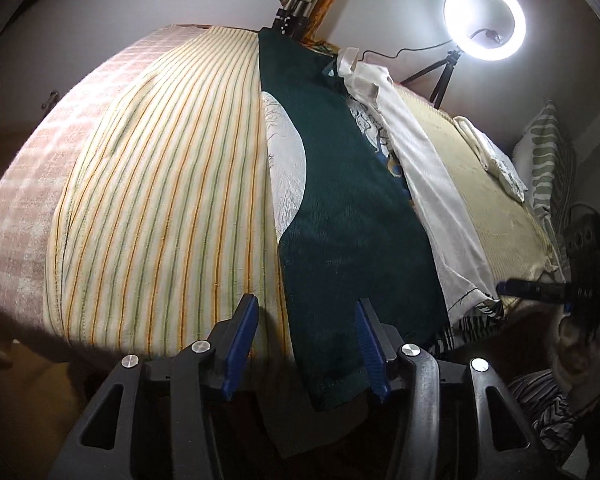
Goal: Fold small clothes
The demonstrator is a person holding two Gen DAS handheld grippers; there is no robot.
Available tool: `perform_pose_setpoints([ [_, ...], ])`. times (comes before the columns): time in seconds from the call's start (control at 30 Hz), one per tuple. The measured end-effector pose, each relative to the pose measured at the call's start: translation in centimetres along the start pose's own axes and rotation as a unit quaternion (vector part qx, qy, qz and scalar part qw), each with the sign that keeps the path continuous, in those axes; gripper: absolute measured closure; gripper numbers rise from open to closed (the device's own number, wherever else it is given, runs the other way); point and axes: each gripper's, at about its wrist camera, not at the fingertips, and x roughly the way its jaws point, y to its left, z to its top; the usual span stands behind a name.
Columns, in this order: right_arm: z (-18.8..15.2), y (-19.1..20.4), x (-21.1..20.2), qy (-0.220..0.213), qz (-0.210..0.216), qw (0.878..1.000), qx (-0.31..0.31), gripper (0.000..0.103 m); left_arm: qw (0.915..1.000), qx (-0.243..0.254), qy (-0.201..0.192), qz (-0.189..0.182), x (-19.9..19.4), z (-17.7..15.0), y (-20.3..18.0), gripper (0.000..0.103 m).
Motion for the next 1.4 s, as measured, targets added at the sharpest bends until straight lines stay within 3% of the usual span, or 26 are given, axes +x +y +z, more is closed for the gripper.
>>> perform_pose_setpoints([
  [0.2, -2.1, 1.7, 0.0, -0.013, -0.003, 0.999, -0.041, 0.064, 0.9995, 0.025, -0.011, 0.018, -0.5, -0.3, -1.0, 0.059],
  [0.4, -1.9, 3.6, -0.3, -0.041, 0.018, 0.993, -0.107, 0.064, 0.9971, 0.07, -0.014, -0.026, -1.3, -0.2, -4.1, 0.059],
  [0.53, -1.4, 5.0, 0.8, -0.02, 0.02, 0.986, -0.161, 0.064, 0.9935, 0.102, 0.005, -0.05, -0.5, -0.6, -6.5, 0.059],
  [0.77, -1.9, 6.2, 2.1, 0.027, 0.044, 0.975, -0.216, 0.064, 0.9917, 0.119, 0.03, -0.037, 1.4, -0.6, -7.4, 0.059],
  [0.93, -2.9, 7.7, 2.6, 0.052, 0.004, 0.959, -0.28, 0.068, 0.9918, 0.12, 0.032, -0.03, 1.7, -0.6, -7.0, 0.059],
  [1.07, -3.2, 8.6, 3.1, 0.069, -0.024, 0.946, -0.315, 0.089, 0.9913, 0.126, 0.03, -0.023, 1.9, -0.7, -7.1, 0.059],
  [1.17, -3.1, 8.9, 3.1, 0.072, -0.046, 0.94, -0.329, 0.097, 0.9912, 0.127, 0.029, -0.022, 1.9, -0.7, -7.1, 0.059],
  [1.27, -2.7, 9.4, 2.4, 0.048, -0.092, 0.935, -0.338, 0.1, 0.9913, 0.127, 0.029, -0.021, 1.9, -0.6, -7.1, 0.061],
  [1.4, -1.7, 9.7, -0.8, -0.023, -0.121, 0.944, -0.306, 0.101, 0.9919, 0.123, 0.026, -0.016, 1.8, -0.5, -6.9, 0.064],
])
